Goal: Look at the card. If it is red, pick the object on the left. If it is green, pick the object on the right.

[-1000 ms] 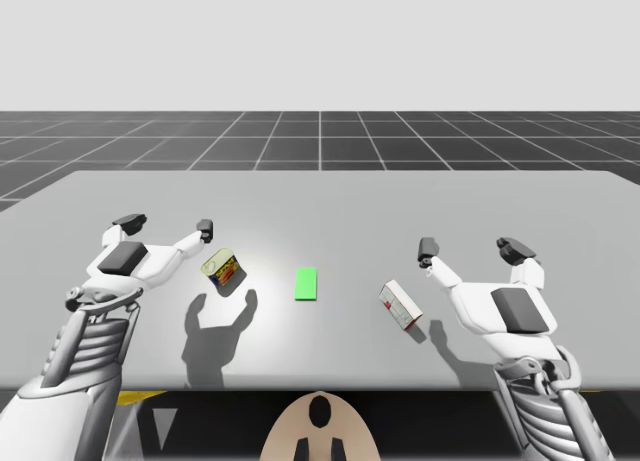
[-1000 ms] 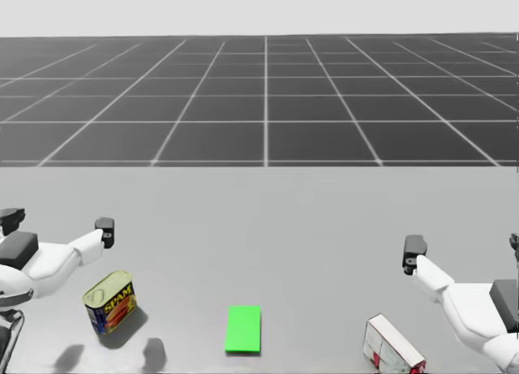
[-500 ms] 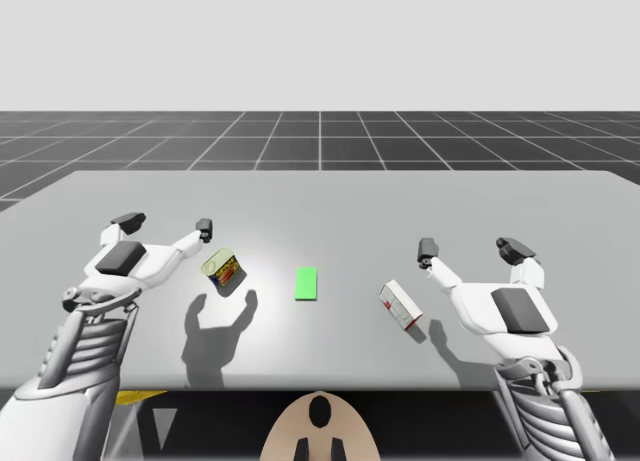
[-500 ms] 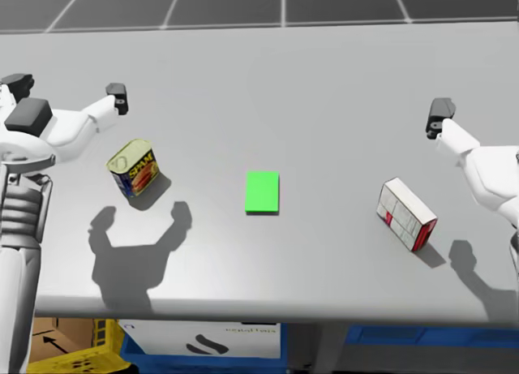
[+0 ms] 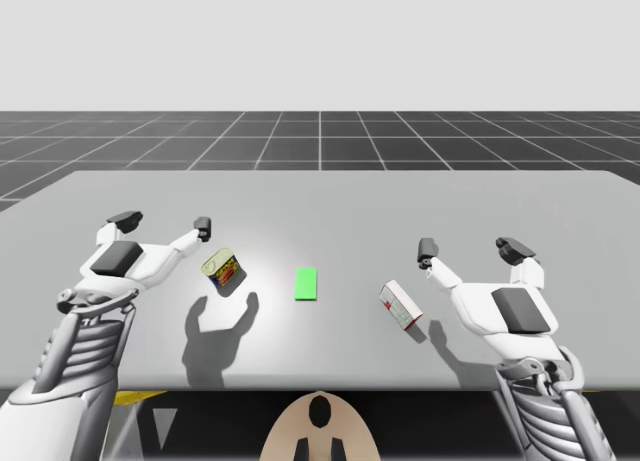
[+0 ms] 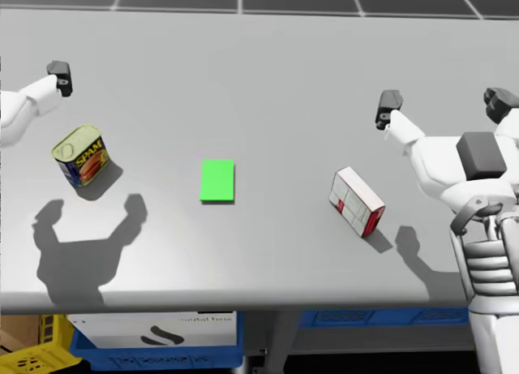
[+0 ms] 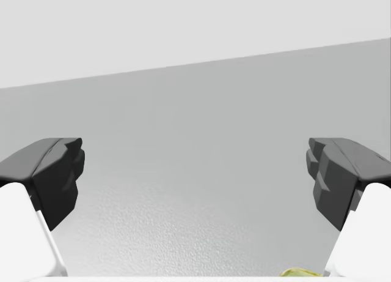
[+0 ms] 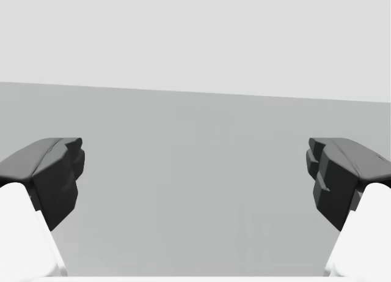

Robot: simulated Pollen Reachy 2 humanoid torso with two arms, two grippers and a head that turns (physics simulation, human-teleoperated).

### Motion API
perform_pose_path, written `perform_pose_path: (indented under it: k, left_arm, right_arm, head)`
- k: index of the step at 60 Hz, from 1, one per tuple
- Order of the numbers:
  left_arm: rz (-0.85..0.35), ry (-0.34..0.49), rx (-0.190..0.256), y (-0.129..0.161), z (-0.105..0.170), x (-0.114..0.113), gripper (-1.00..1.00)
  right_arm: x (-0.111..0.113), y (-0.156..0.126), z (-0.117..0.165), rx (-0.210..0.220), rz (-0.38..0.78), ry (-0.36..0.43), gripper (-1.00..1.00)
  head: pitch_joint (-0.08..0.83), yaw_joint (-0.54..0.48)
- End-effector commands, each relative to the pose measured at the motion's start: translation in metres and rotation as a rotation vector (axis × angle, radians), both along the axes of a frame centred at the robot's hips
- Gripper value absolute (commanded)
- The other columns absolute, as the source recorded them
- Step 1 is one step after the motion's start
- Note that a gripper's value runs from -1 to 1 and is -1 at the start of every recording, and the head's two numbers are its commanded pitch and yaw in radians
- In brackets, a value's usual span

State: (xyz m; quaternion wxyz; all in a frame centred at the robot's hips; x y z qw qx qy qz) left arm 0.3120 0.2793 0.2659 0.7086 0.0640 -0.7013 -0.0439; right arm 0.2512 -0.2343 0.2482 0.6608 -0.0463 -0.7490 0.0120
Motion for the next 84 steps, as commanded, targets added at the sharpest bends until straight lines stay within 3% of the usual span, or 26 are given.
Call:
perform_pose_path:
  k: [1, 13, 20, 25, 28, 31, 33, 36, 39, 41, 44, 54, 58, 68, 84]
  left_arm:
    - [0.0, -0.004, -0.001, 0.0, 0.001, -0.001, -1.0]
    - [-0.005, -0.006, 0.003, -0.002, 0.001, -0.001, -1.0]
    - [-0.005, -0.007, 0.004, -0.003, 0.001, -0.002, -1.0]
    - [0.0, -0.009, 0.008, -0.002, 0.0, -0.002, -1.0]
    - [0.002, -0.009, 0.005, -0.002, 0.001, -0.002, -1.0]
    - [0.003, -0.009, 0.004, -0.003, 0.0, -0.003, -1.0]
    - [0.003, -0.009, 0.005, -0.003, 0.0, -0.002, -1.0]
    - [0.001, -0.009, 0.008, -0.004, -0.001, -0.002, -1.0]
    - [0.001, -0.009, 0.012, -0.004, -0.001, -0.002, -1.0]
    - [0.001, -0.008, 0.013, -0.005, -0.002, -0.002, -1.0]
    - [0.003, -0.006, 0.014, -0.005, -0.003, -0.002, -1.0]
    - [0.01, 0.0, 0.016, -0.006, -0.006, 0.0, -1.0]
    - [0.008, -0.001, 0.019, -0.006, -0.006, 0.001, -1.0]
    - [0.007, -0.006, 0.016, -0.006, -0.005, 0.0, -1.0]
    - [0.004, -0.01, 0.011, -0.006, -0.004, 0.0, -1.0]
  right_arm:
    - [0.0, 0.002, -0.001, 0.014, 0.0, 0.004, -1.0]
    - [0.002, 0.002, -0.003, 0.016, 0.001, 0.009, -1.0]
    - [0.001, 0.002, -0.001, 0.019, 0.004, 0.005, -1.0]
    - [-0.005, 0.005, 0.004, 0.043, 0.025, 0.011, -1.0]
    - [-0.013, 0.008, 0.01, 0.072, 0.069, 0.015, -1.0]
    - [-0.023, 0.012, 0.012, 0.038, 0.069, 0.033, -1.0]
    - [-0.028, 0.013, 0.012, 0.064, 0.071, 0.052, -1.0]
    - [-0.04, 0.015, 0.009, 0.024, 0.069, 0.056, -1.0]
    - [-0.051, 0.016, 0.007, 0.02, 0.089, 0.06, -1.0]
    - [-0.059, 0.016, 0.003, 0.002, 0.092, 0.049, -1.0]
    - [-0.072, 0.018, -0.004, 0.082, 0.104, 0.068, -1.0]
    - [-0.098, 0.018, -0.042, 0.022, 0.196, 0.11, -1.0]
    - [-0.105, 0.023, -0.061, 0.044, 0.242, 0.163, -1.0]
    - [-0.104, 0.025, -0.082, 0.033, 0.259, 0.223, -1.0]
    - [-0.069, 0.021, -0.087, 0.034, 0.275, 0.338, -1.0]
  head:
    - [0.714, -0.14]
    - [0.754, -0.3]
    - [0.757, -0.32]
    - [0.752, -0.31]
    - [0.744, -0.31]
    - [0.737, -0.3]
    - [0.735, -0.3]
    - [0.735, -0.3]
    - [0.737, -0.31]
    - [0.738, -0.31]
    - [0.737, -0.31]
    - [0.734, -0.31]
    - [0.735, -0.32]
    - [0.734, -0.33]
    - [0.735, -0.32]
